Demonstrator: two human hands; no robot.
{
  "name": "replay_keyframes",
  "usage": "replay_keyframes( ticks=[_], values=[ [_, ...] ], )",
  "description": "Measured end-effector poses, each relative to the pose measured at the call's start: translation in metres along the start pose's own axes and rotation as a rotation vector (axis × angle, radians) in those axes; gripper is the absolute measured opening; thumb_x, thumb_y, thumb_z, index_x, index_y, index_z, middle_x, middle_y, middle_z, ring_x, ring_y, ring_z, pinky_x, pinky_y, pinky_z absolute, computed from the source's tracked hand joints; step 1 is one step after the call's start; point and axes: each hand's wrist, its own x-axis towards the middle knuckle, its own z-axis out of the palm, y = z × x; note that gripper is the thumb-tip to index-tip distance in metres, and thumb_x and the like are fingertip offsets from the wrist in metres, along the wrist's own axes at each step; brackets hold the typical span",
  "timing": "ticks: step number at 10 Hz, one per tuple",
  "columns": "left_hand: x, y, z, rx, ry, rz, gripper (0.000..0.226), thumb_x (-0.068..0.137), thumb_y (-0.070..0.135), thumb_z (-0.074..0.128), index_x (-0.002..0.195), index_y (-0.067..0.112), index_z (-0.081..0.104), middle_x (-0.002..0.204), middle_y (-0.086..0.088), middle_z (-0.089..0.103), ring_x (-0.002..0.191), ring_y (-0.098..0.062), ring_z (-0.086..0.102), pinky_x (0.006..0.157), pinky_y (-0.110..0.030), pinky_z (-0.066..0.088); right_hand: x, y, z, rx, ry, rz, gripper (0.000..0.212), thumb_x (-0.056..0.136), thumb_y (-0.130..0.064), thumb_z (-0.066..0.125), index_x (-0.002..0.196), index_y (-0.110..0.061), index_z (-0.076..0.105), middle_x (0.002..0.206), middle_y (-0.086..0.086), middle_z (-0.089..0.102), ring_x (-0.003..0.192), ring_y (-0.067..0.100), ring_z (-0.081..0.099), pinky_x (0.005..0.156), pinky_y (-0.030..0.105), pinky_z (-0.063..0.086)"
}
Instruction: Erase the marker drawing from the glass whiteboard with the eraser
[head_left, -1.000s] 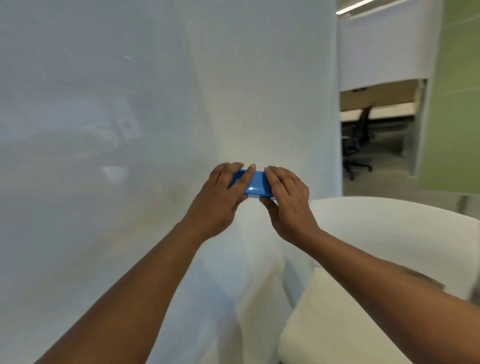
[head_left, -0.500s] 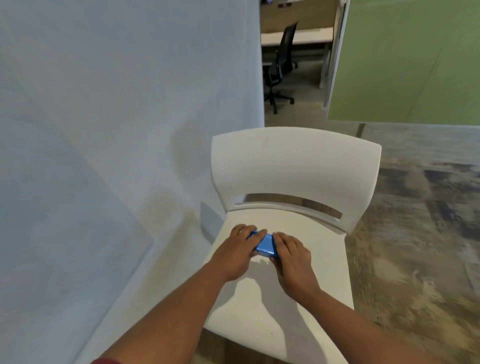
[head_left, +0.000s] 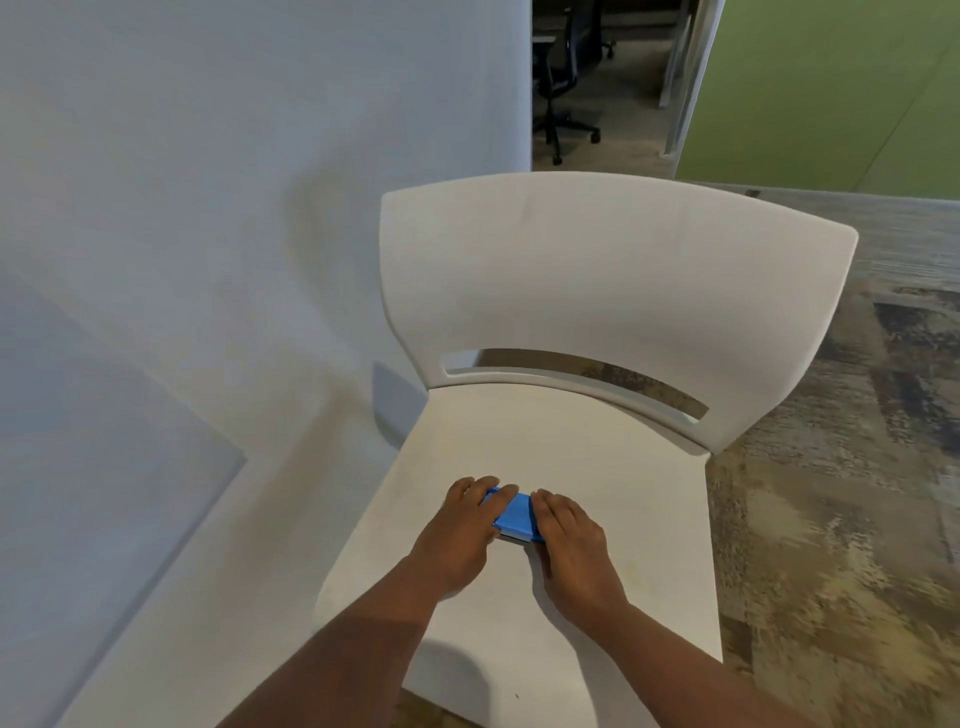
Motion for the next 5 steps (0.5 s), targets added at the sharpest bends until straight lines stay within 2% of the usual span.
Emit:
replay_keyframes(
  ticks=[2,3,4,5],
  values=[
    [0.005,-0.005,0.014,-0.035,-0.035,-0.038,0.063,0.101,0.007,0.046,0.153,0.033,0.022,0.161,0.004,0.017,0.148,-0.021,0.010,0.116,-0.040,0.033,-0.001,0.011,0.011,0.005,-0.020,0.004,0.057,0.077,0.001,0.084,0.130,0.004,0.061,0.128,0.020,0.067,0.114,0.041,0.067,0.088,0.054,0.059],
    [0.000,-0.010,0.019,-0.047,-0.067,-0.062,0.067,0.102,0.004,0.042,0.155,0.036,0.017,0.163,0.005,0.010,0.150,-0.021,0.007,0.117,-0.038,0.031,-0.004,0.015,0.012,-0.006,-0.085,0.009,0.060,0.081,-0.004,0.081,0.136,0.000,0.057,0.135,0.017,0.064,0.121,0.040,0.063,0.093,0.053,0.057],
    [-0.005,-0.014,0.017,-0.054,-0.065,-0.077,0.070,0.102,0.005,0.041,0.155,0.039,0.011,0.165,0.007,0.003,0.151,-0.021,0.005,0.118,-0.038,0.030,-0.005,0.013,0.010,-0.020,-0.145,0.051,0.062,0.092,-0.020,0.071,0.148,-0.009,0.045,0.150,0.010,0.051,0.139,0.035,0.049,0.104,0.049,0.049],
    [-0.006,-0.017,0.007,-0.076,0.001,-0.092,0.071,0.103,0.009,0.042,0.155,0.041,0.004,0.165,0.009,-0.004,0.152,-0.020,0.002,0.120,-0.037,0.026,0.005,0.010,0.008,-0.020,-0.174,0.131,0.062,0.104,-0.046,0.044,0.158,-0.021,0.026,0.165,-0.003,0.028,0.154,0.022,0.023,0.115,0.042,0.032]
  ],
)
